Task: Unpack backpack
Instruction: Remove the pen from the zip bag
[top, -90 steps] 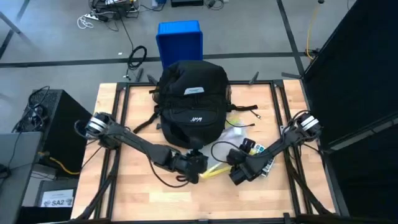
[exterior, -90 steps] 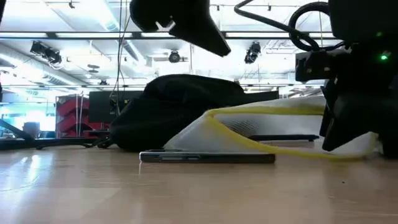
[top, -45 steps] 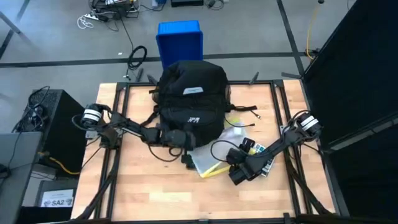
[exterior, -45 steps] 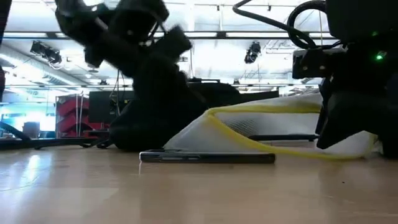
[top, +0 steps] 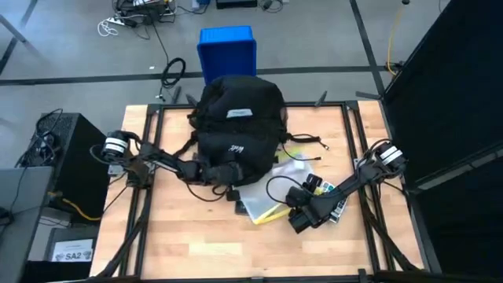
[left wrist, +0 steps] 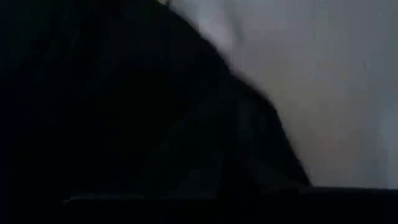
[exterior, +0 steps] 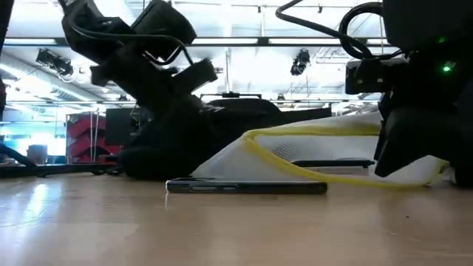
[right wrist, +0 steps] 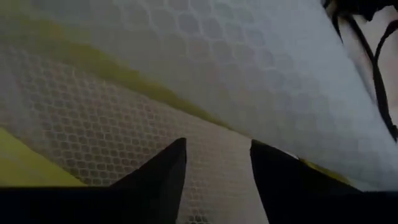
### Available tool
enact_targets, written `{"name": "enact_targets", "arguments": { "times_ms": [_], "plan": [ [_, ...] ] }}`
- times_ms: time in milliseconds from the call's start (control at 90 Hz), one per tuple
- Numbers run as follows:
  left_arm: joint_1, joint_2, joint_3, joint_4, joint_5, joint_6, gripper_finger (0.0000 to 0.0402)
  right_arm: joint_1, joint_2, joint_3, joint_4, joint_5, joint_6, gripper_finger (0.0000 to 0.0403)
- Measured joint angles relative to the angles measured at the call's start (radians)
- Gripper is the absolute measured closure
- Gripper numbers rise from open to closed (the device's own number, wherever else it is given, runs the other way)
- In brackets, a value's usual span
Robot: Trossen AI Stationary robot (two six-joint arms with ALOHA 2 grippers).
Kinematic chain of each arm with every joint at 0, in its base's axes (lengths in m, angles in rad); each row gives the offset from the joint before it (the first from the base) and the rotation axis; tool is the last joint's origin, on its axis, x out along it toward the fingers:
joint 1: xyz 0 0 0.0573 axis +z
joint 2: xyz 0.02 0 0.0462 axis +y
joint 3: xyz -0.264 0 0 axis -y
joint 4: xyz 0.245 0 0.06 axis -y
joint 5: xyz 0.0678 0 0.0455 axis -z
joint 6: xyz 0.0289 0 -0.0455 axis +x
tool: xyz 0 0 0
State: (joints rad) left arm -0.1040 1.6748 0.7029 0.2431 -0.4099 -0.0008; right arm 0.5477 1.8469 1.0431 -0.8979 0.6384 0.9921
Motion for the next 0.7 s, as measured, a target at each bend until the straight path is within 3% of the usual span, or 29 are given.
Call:
{"name": "enact_targets", "arguments": {
  "times_ms": [189,300,522,611,700],
  "plan": [
    [-0.047,-0.071,-0.002,-0.340,-0.137,-0.167,0.0402,0.009,0.000,0.000,0.000,-0.009,0.004,0.0238],
    [-0.107,-0.147,-0.032,-0.408,-0.204,-0.222,0.0402,0.009,0.000,0.000,0.000,-0.009,0.012,0.0235],
    [-0.222,-0.353,-0.069,-0.367,-0.318,-0.257,0.0402,0.009,0.000,0.000,0.003,-0.010,0.013,0.0244],
    [-0.253,-0.386,-0.069,-0.215,-0.312,-0.164,0.0402,0.009,0.000,0.000,0.004,-0.009,0.013,0.0247],
    [-0.268,-0.374,-0.069,-0.002,-0.218,-0.027,0.0402,0.001,0.000,0.000,0.008,-0.009,0.031,0.0248]
  ]
}}
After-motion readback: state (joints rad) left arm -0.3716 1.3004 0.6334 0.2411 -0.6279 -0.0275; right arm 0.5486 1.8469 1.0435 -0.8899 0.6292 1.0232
